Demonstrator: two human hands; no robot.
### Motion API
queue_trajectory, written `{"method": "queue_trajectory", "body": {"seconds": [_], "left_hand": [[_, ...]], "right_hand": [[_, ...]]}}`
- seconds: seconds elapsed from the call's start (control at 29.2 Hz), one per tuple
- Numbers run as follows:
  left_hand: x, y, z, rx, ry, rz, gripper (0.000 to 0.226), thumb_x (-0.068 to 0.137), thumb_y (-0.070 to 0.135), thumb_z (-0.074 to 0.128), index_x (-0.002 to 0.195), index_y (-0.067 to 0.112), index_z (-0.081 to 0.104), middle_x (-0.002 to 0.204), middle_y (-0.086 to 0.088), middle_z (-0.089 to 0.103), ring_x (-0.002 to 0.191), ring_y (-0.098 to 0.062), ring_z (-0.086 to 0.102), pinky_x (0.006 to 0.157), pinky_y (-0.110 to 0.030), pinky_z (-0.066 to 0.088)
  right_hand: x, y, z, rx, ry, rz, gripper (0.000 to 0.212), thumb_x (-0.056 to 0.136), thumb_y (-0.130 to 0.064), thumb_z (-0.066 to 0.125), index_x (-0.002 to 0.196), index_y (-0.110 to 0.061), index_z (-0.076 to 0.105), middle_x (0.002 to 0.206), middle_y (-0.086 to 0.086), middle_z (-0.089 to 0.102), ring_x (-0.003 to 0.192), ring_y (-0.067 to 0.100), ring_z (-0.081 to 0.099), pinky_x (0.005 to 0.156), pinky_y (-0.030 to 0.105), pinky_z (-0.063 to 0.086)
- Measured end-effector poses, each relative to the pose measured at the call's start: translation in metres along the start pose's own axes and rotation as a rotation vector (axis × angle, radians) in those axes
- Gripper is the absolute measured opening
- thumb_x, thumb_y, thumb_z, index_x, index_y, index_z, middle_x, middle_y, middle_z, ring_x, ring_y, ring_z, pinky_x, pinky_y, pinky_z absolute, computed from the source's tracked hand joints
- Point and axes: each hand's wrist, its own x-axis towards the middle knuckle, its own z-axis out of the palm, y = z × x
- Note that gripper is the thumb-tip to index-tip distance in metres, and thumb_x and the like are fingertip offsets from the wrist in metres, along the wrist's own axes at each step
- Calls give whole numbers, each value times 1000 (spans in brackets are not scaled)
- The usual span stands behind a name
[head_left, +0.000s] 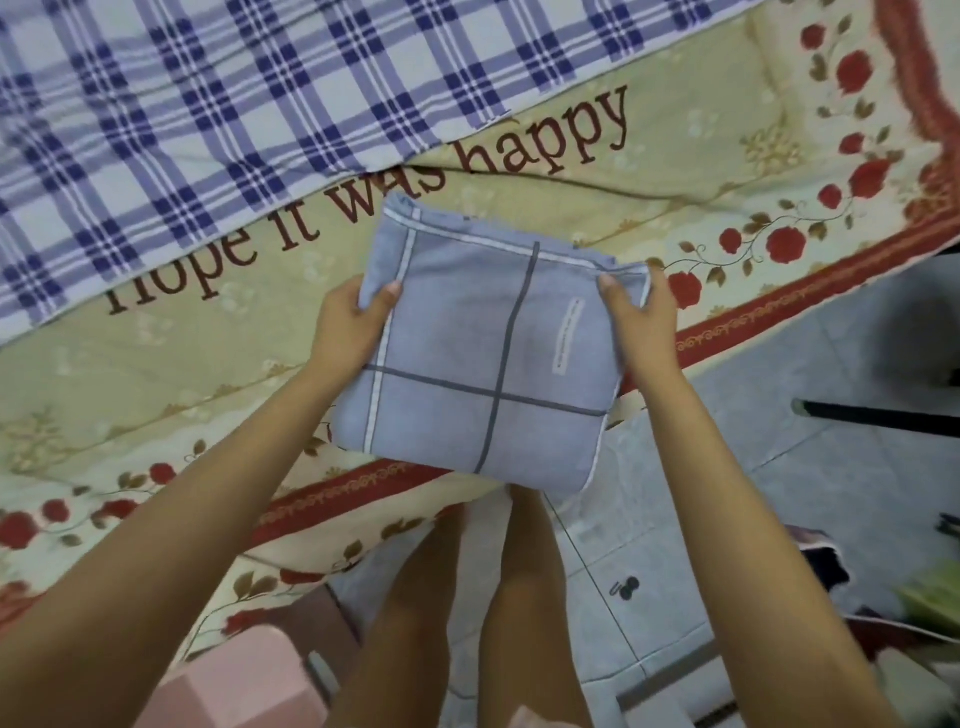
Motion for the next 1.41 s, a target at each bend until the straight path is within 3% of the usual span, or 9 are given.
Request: {"method": "queue_trajectory", "body": {"seconds": [0.1,0.24,0.34,0.45,0.79,0.99,1.17,1.27,1.41], "left_hand": [[15,-19,15,160,-58,-93,33,96,38,50,90,8,61,87,-11,65,86,-31,63,63,-32,44],[17,-7,37,539,301,11,39,91,31,53,121,6,48,119,-16,55,110,-33,51,85,-38,39],[2,4,62,707,198,508,53,88,34,50,136,13,42,142,-16,38,132,-32,31,105,-46,22],[5,-13,83,970,-65,747,62,91,47,40,147,25,28,155,-9,24,141,-39,14,108,-64,7],[40,-20,82,923,-16,265,65,94,56,27,150,32,4,159,-6,-1,144,-37,-4,108,-67,4],[-14,-31,59,506,141,-225,95,78,61,62,148,15,17,145,-18,35,124,-38,43,95,-48,40],[-19,-24,17,-3,-116,-513,61,77,42,73,125,10,54,122,-9,61,92,-20,62,75,-31,47],[-23,-10,-3,-142,-202,-513,45,82,38,69,117,11,60,109,-10,65,75,-11,63,61,-24,48],[-54,0,-30,-315,44,-418,15,88,30,63,93,16,62,78,5,67,52,2,63,46,-13,47]], "right_hand": [[25,25,19,-43,17,226,28,87,-36,66,88,-11,54,81,0,58,76,18,57,68,34,49],[27,27,44,-98,289,320,37,90,-46,57,102,-11,50,96,3,59,83,24,59,71,35,48],[0,21,63,-385,539,-124,33,94,-30,49,120,-10,49,124,11,52,111,29,54,96,49,42],[-29,34,82,-855,157,-588,49,97,-37,35,142,-19,37,150,11,33,140,33,25,115,53,10],[1,83,70,-969,64,-383,64,94,-54,35,150,-26,23,158,6,16,145,33,11,111,63,10],[-40,70,52,-116,209,130,86,76,-37,76,143,-11,30,142,12,39,130,27,40,103,33,39],[-40,68,18,189,-142,591,68,73,-32,80,130,-12,50,123,6,62,107,23,61,96,44,50],[-36,45,5,224,-279,515,52,78,-28,75,125,-15,58,115,6,68,102,24,66,92,47,53],[-40,-6,11,255,-354,372,45,83,-24,70,126,-16,57,113,3,69,101,21,67,89,41,54]]}}
